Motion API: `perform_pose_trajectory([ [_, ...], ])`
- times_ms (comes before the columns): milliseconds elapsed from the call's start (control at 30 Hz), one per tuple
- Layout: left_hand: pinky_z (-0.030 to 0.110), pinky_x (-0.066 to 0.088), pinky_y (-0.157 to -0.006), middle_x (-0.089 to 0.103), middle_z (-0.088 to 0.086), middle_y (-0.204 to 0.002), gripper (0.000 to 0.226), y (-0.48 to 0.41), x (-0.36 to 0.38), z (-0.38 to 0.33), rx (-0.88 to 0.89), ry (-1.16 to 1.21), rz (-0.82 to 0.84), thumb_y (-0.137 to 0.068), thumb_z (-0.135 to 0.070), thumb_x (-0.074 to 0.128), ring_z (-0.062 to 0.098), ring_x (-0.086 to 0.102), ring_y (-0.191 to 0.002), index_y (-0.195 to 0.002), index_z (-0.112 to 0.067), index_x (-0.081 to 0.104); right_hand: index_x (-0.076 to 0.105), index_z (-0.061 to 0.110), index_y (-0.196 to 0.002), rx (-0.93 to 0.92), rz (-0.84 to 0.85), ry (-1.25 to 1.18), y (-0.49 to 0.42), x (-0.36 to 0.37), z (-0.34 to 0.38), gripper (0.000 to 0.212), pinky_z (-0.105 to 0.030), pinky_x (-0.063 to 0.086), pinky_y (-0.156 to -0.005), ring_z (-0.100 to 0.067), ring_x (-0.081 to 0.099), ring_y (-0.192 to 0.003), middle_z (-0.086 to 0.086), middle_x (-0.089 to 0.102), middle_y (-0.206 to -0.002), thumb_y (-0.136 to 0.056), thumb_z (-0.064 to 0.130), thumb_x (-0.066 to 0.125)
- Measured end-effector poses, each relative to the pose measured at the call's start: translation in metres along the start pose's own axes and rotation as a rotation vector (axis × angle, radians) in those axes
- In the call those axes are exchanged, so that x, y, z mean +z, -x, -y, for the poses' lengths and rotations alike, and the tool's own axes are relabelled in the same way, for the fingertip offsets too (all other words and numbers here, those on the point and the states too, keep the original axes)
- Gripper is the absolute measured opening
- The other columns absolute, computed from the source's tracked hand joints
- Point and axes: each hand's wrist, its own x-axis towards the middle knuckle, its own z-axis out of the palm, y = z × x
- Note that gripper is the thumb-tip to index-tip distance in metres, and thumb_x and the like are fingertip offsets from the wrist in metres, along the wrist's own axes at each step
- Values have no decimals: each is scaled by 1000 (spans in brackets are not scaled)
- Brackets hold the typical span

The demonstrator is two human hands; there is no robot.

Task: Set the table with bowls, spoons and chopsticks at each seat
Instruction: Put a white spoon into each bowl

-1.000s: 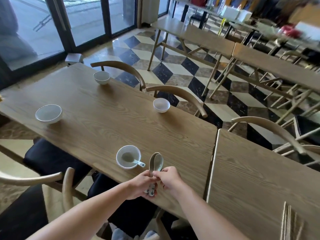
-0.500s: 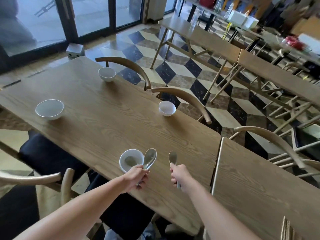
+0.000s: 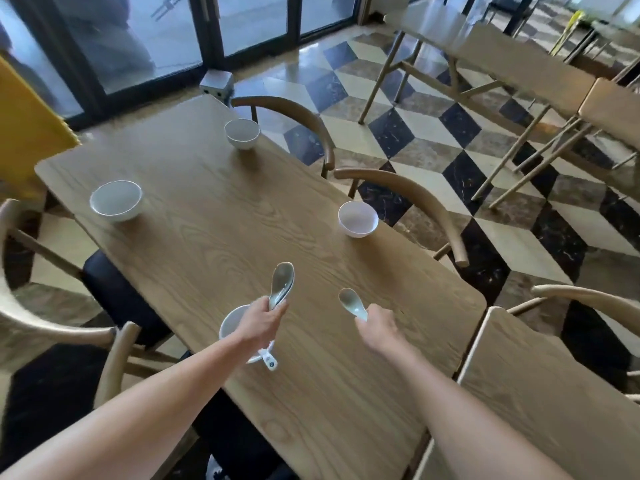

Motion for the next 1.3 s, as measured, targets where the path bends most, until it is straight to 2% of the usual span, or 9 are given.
perform_pose_trajectory([
  [167,25,30,-41,43,2,-64,30,-21,23,-22,-8,-94,-50,-101,-38,50,18,38,-47,-81,-16,43,56,10,-106,-102,-89,127,-41,-38,2,33,-33,40,-72,-36,61,-102,-15,64,-111,-98,41,47],
  [367,25,36,-43,46,4,-63,31,-51,44,-40,-61,-154,-59,-101,-41,47,20,41,-42,-83,-15,44,56,8,-106,-167,-128,155,-96,-78,11,36,-36,39,-75,-38,60,-105,-17,63,-114,-99,41,45],
  [500,22,32,-40,45,4,-64,33,-72,57,-42,-117,-155,-45,-101,-44,44,18,39,-41,-84,-16,42,55,8,-109,-185,-152,147,-138,-94,18,34,-37,39,-75,-39,60,-106,-17,63,-116,-100,37,41],
  [700,22,31,-38,45,3,-68,36,-97,67,-43,-145,-223,-26,-100,-47,44,17,38,-45,-82,-17,39,58,8,-110,-219,-141,186,-186,-98,19,39,-38,43,-78,-38,61,-107,-18,64,-116,-101,41,40],
  [900,27,34,-48,51,3,-74,37,-112,66,-59,-115,-288,-103,-101,-47,44,18,42,-53,-80,-16,41,64,7,-109,-200,-98,211,-220,-95,28,41,-38,48,-79,-36,63,-104,-17,65,-114,-99,43,45],
  [1000,29,36,-51,51,2,-73,37,-116,64,-65,-115,-334,-117,-101,-47,43,18,45,-55,-78,-17,41,64,8,-109,-200,-106,234,-228,-91,29,40,-37,47,-77,-35,64,-103,-17,66,-114,-98,42,47],
  [1133,28,35,-50,52,3,-73,37,-118,65,-63,-144,-308,-125,-101,-47,46,18,45,-55,-82,-15,46,64,10,-110,-205,-95,249,-237,-91,32,40,-37,48,-80,-35,63,-106,-16,66,-116,-96,43,49],
  [1300,29,33,-49,53,4,-78,36,-117,65,-56,-164,-308,-124,-101,-46,45,18,43,-57,-82,-15,45,64,11,-112,-203,-82,244,-244,-91,35,40,-35,43,-77,-35,62,-109,-16,64,-118,-95,45,51],
])
